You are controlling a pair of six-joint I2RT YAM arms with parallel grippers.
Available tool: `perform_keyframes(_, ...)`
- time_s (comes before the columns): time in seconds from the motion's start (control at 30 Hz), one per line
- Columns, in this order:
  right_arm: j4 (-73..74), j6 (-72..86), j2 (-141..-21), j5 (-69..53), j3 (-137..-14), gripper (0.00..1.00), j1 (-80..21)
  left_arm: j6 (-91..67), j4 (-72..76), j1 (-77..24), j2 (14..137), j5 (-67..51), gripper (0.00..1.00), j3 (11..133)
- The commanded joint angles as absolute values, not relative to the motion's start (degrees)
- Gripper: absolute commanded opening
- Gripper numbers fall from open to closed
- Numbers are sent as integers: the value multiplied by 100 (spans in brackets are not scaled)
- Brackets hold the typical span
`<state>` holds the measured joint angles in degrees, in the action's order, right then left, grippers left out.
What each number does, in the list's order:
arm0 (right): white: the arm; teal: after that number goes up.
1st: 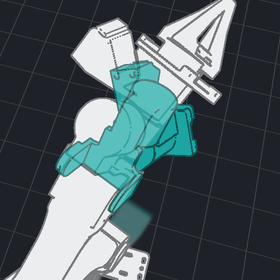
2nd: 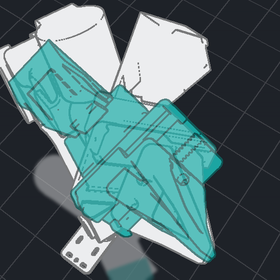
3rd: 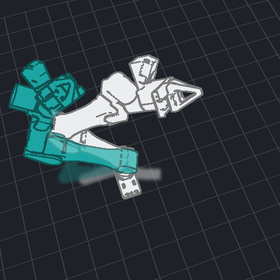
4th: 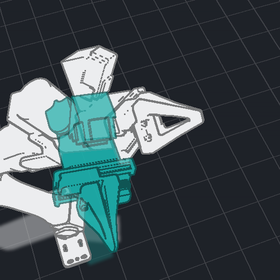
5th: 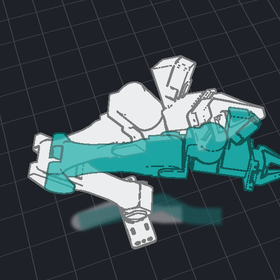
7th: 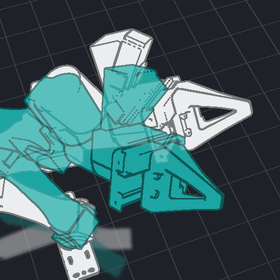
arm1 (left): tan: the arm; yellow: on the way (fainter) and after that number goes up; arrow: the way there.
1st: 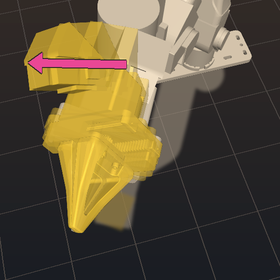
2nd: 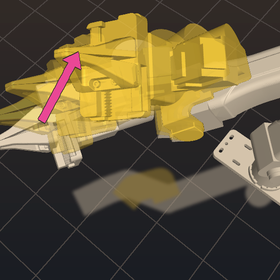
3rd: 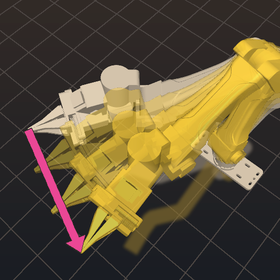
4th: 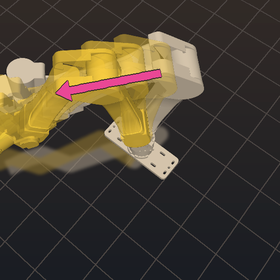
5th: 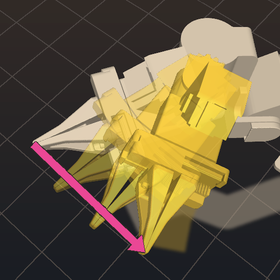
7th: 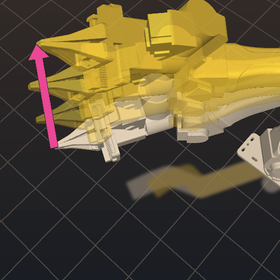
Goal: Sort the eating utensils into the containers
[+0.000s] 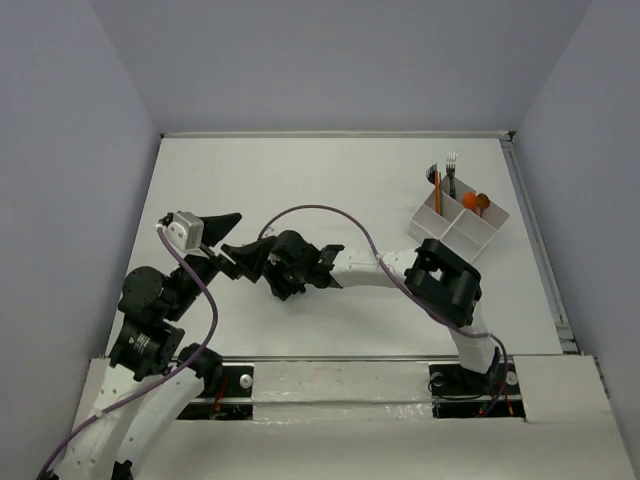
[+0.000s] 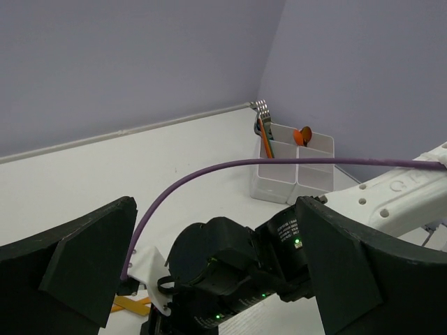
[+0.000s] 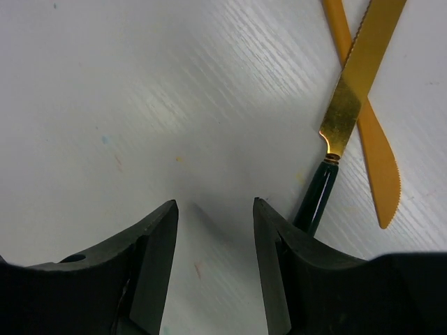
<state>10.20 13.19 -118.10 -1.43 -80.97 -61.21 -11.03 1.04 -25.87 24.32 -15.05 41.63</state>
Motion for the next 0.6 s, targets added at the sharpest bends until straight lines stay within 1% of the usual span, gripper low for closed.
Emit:
perform_keyframes(0.0,1221,1423,-11242,341,-8498,52,-6135,-1151,422,-2566,2479,-1608,99,4104)
perform_keyframes(0.3,2276,1600,-11592,1590,-8903,50,-6082,-1169,439,-2566,2435,-1643,99,4096)
perform_keyframes(0.47,2847,1582,-12032,1722,-9483,48,-6029,-1169,439,-2566,2435,-1652,99,4096)
perform_keyframes(0.57,2988,1573,-12269,1705,-9650,44,-6029,-1169,439,-2566,2426,-1644,99,4096)
